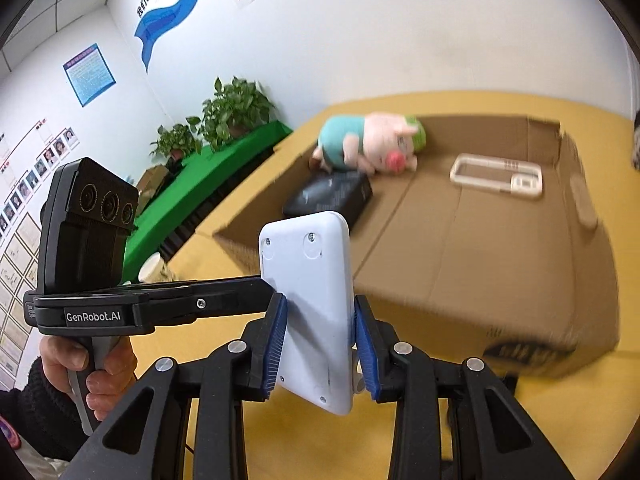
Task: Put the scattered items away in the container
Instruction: 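Lower the power bank into the box and open the right gripper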
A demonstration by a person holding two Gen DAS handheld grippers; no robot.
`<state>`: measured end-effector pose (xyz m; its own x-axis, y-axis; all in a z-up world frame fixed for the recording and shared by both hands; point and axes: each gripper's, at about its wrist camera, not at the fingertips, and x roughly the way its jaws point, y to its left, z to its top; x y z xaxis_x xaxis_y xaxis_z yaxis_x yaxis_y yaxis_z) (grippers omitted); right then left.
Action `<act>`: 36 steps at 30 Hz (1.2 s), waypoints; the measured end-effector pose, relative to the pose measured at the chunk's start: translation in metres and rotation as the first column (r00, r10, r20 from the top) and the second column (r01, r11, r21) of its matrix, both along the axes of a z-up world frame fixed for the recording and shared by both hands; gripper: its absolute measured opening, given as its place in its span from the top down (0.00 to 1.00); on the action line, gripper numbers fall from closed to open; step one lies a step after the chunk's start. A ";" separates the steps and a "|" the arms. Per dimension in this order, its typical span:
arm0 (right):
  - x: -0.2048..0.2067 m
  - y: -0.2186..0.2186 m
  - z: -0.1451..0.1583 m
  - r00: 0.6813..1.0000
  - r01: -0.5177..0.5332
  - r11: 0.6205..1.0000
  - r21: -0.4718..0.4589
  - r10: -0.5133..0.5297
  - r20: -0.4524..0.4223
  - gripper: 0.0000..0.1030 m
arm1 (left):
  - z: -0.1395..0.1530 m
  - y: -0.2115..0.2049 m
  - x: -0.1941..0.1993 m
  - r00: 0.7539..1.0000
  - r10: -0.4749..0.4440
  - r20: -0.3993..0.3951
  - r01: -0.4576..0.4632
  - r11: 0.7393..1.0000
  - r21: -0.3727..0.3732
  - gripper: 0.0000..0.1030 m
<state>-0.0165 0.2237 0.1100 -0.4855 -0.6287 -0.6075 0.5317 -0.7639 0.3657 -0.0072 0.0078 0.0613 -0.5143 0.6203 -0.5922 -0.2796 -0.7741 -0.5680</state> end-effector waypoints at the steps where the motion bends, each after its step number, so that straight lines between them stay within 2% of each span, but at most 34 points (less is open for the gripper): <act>1: -0.007 0.000 0.004 1.000 0.002 1.000 -0.002 -0.002 -0.006 0.65 | 0.004 0.000 -0.006 1.000 -0.001 -0.004 0.001 1.000 -0.001 0.85; 8: -0.055 0.000 0.030 1.000 0.008 1.000 -0.030 -0.009 -0.019 0.65 | 0.030 -0.004 -0.059 0.999 -0.011 -0.044 0.009 0.999 -0.033 0.85; 10: -0.071 -0.001 0.036 1.000 0.011 0.999 -0.046 -0.012 -0.021 0.68 | 0.035 -0.005 -0.079 0.999 -0.015 -0.044 0.013 0.999 -0.035 0.86; 14: -0.112 -0.003 0.037 1.000 0.025 0.996 -0.082 -0.024 0.011 0.68 | 0.029 -0.007 -0.113 1.000 -0.005 -0.021 0.004 0.998 -0.070 0.86; 18: -0.157 -0.007 0.011 0.992 0.040 0.993 -0.113 -0.026 0.122 0.68 | 0.002 -0.011 -0.149 0.999 0.001 0.052 0.003 0.997 -0.071 0.86; 22: -0.192 -0.005 -0.026 0.967 0.068 0.986 -0.154 -0.027 0.254 0.68 | -0.026 -0.010 -0.176 0.993 0.015 0.119 -0.005 0.996 -0.089 0.86; 26: -0.224 -0.005 -0.060 0.919 0.092 0.979 -0.180 -0.015 0.393 0.68 | -0.047 -0.008 -0.198 0.982 0.026 0.187 -0.002 0.992 -0.129 0.86; 29: -0.244 -0.007 -0.079 0.879 0.107 0.984 -0.145 -0.025 0.476 0.68 | -0.065 -0.005 -0.210 0.970 0.029 0.242 0.006 0.990 -0.144 0.86; 30: -0.248 -0.009 -0.083 0.870 0.108 0.986 -0.126 -0.032 0.491 0.68 | -0.069 -0.005 -0.212 0.967 0.030 0.252 0.008 0.989 -0.151 0.91; 32: -0.255 -0.010 -0.092 0.856 0.112 0.990 -0.088 -0.051 0.514 0.69 | -0.074 -0.002 -0.214 0.967 0.030 0.253 0.014 0.985 -0.169 0.94; 35: -0.259 -0.005 -0.102 0.844 0.137 0.989 -0.060 -0.085 0.529 0.67 | -0.065 -0.004 -0.210 0.979 0.056 0.196 -0.014 0.978 -0.210 0.94; 36: -0.258 -0.003 -0.102 0.845 0.143 0.989 -0.048 -0.096 0.526 0.57 | -0.061 -0.007 -0.208 0.981 0.068 0.182 -0.028 0.977 -0.212 0.93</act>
